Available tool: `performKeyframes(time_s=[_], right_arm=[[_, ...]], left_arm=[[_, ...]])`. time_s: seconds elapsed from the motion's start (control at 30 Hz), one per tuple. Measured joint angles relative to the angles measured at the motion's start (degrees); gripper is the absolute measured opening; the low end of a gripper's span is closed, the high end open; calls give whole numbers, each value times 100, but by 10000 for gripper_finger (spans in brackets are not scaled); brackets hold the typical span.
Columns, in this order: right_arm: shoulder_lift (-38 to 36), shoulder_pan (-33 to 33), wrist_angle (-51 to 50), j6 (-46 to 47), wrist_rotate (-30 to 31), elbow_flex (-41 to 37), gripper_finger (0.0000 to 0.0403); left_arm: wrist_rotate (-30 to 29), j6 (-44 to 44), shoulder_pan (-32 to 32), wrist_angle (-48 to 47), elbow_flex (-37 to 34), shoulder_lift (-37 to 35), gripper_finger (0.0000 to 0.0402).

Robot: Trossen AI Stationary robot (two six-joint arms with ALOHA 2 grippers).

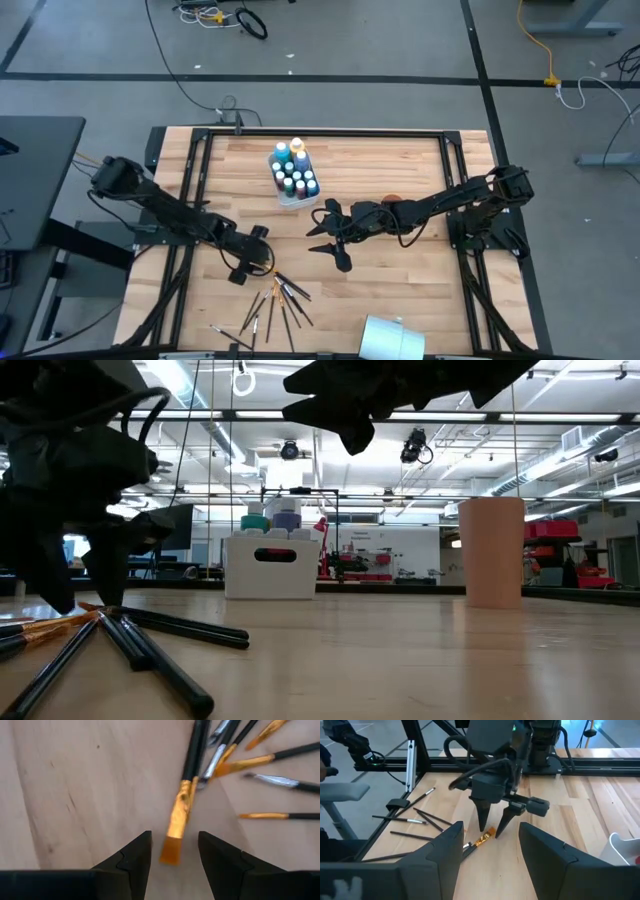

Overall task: Pick & Place Paint Supplies
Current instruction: Put the gold paint brush into the orange cup

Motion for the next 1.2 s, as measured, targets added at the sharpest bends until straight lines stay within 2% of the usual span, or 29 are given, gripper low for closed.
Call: performKeyframes(time_s=[0.17,0.37,0.47,0.6,0.8,0.97,1.1,1.2], right_arm=[[0,0,0,-30,1,0,194],[0,0,0,-39,8,0,194],[0,0,28,-41,203,0,194],[0,0,103,-42,553,0,194],[0,-10,326,184,1052,0,194],[0,-83,130,105,1059,0,194],[0,-239,-126,524,892,0,194],[0,-369,-296,915,671,-1,194]], left_arm=[[-169,280,-7,-28,24,151,147],[-360,660,0,-69,14,17,60],[-891,930,4,-143,5,-60,15],[-1859,1519,15,-172,170,-76,13],[-2568,3440,11,-127,691,-81,7],[-3576,5338,9,-73,1160,-85,9],[-4341,6824,9,742,1237,-87,6],[-4474,7755,9,1393,1246,-90,7]])
